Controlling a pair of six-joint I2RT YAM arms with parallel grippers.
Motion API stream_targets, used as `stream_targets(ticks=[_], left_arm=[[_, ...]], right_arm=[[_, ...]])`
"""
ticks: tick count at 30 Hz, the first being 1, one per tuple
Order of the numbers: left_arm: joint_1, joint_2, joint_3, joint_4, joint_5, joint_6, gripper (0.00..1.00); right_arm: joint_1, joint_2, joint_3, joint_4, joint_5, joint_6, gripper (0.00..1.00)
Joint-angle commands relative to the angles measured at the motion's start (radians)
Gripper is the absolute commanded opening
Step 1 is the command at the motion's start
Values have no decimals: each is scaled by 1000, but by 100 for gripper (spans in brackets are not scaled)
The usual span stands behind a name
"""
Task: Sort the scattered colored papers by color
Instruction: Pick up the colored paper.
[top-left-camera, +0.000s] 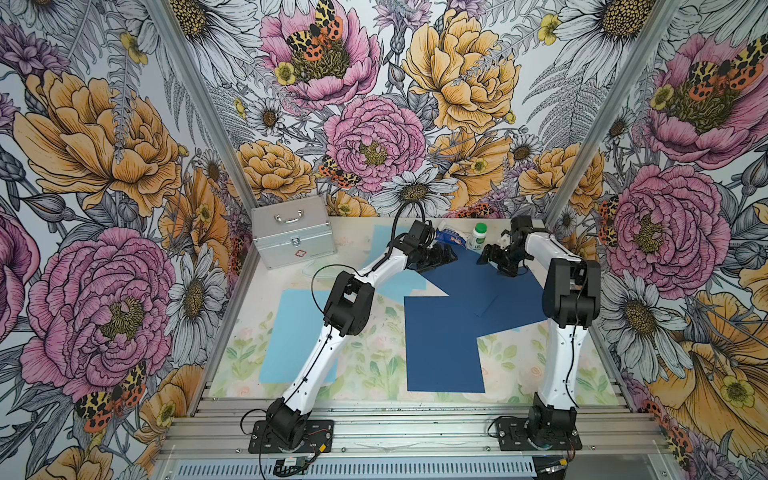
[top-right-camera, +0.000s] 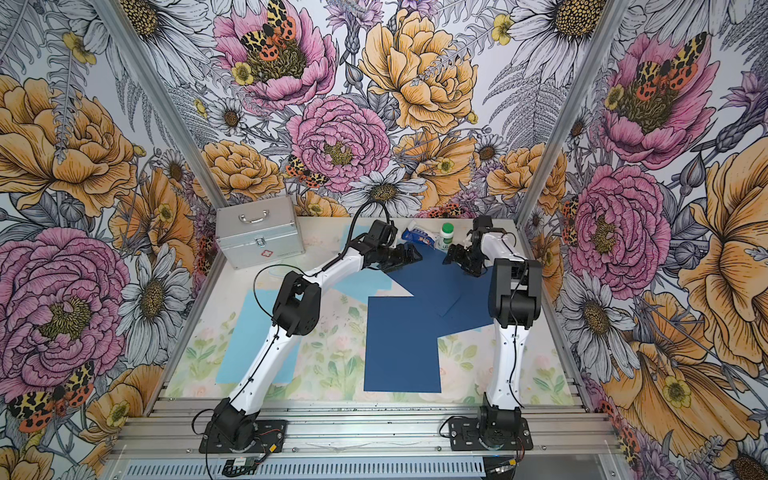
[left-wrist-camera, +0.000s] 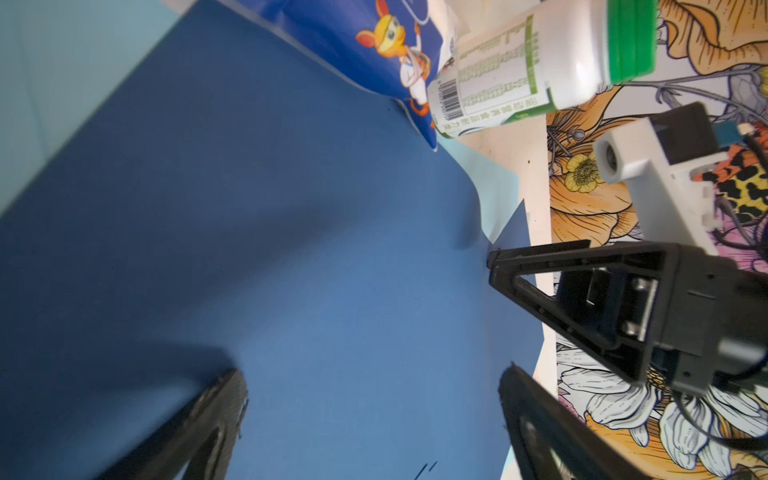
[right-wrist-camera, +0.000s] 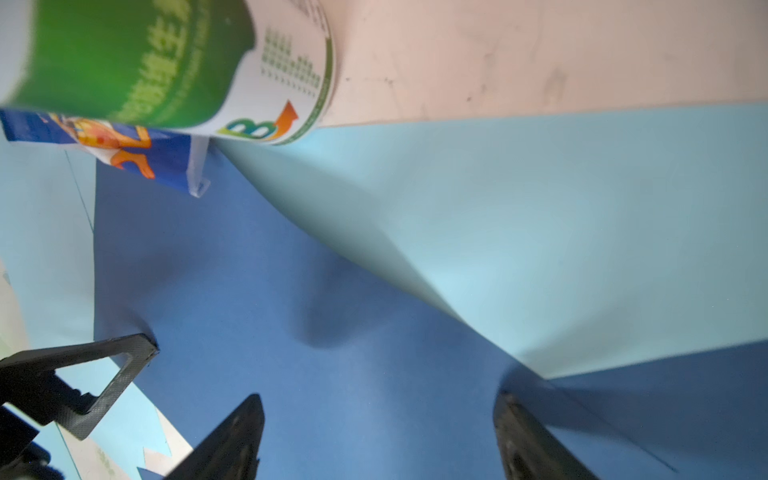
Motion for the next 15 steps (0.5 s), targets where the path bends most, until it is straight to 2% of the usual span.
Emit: stream_targets(ticks=[1,3,6,9,15], left_arm=[[-45,94,8,-92,55,-47,98],[-54,109,34,-92,68,-54,98],[-65,122,50,-92,81,-63,98],[-70,126,61,-91,92,-67,98],[-71,126,81,-91,115,-76,98]], right_arm=[[33,77,8,-121,-73,-48,86],[29,84,26,-144,-138,-68,86],[31,88,33,-150,-147,-54,86],[38,96,32,-143,-224,-35,83],[72,105,40,-117,-236,8,81]])
